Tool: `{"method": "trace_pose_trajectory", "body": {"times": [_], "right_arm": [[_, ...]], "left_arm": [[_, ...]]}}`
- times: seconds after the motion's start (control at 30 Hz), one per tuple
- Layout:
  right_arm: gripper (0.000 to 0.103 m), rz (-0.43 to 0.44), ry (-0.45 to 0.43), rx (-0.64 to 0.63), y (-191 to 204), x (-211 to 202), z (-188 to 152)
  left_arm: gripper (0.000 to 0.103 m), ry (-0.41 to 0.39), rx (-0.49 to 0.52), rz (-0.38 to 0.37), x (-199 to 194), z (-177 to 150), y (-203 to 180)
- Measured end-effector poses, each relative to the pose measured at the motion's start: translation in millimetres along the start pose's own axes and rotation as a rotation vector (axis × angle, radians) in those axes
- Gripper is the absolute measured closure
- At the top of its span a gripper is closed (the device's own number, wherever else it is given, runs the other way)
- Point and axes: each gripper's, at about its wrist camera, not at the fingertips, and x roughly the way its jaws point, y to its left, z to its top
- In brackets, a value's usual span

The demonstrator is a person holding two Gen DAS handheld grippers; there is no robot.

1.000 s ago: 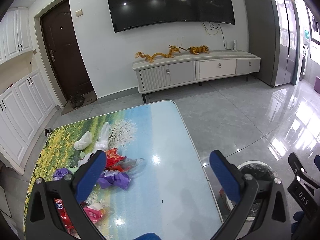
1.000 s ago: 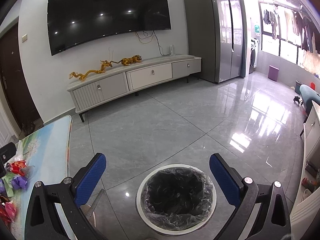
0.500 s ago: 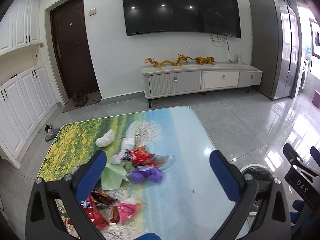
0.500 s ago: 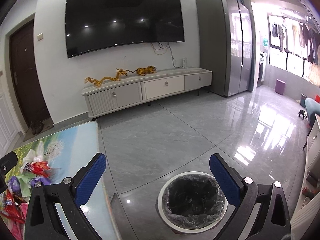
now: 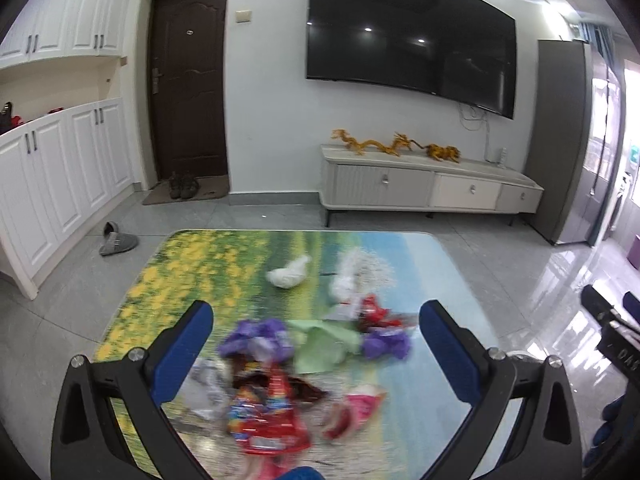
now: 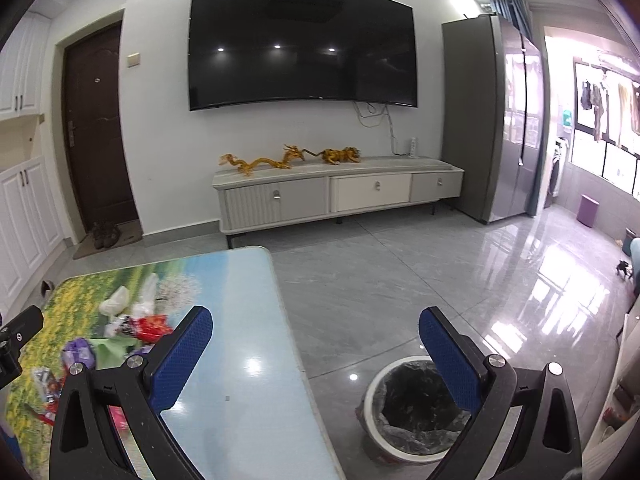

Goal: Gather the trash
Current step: 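Move both tools from the trash bin toward the wrapper-covered table, then grasp the pink wrapper with the right tool while the left tool grasps the white bag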

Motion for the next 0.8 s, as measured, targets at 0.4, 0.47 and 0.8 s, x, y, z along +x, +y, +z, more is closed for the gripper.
{"method": "trace_pose_trajectory", "body": {"times": [0.4,0.47,0.8], "right_arm": [[0.000,0.177,0.060,-0.108,76.2,5.4,-11.2],[0.000,0.197,0.073,-0.111,81.3,8.1,-13.0],[0.002,0.305,0.233,-0.090,98.2,36.5,-37.9]], "left_arm": [[0.000,0.047,-0.095,0.140,-3.1,-24.9,133.9],[0.000,0.058,-0.118,0.134,-3.6,-29.5,147.9],[0.000,0.160,-0.098,-0.023,7.5,-69.5,141.4]]}}
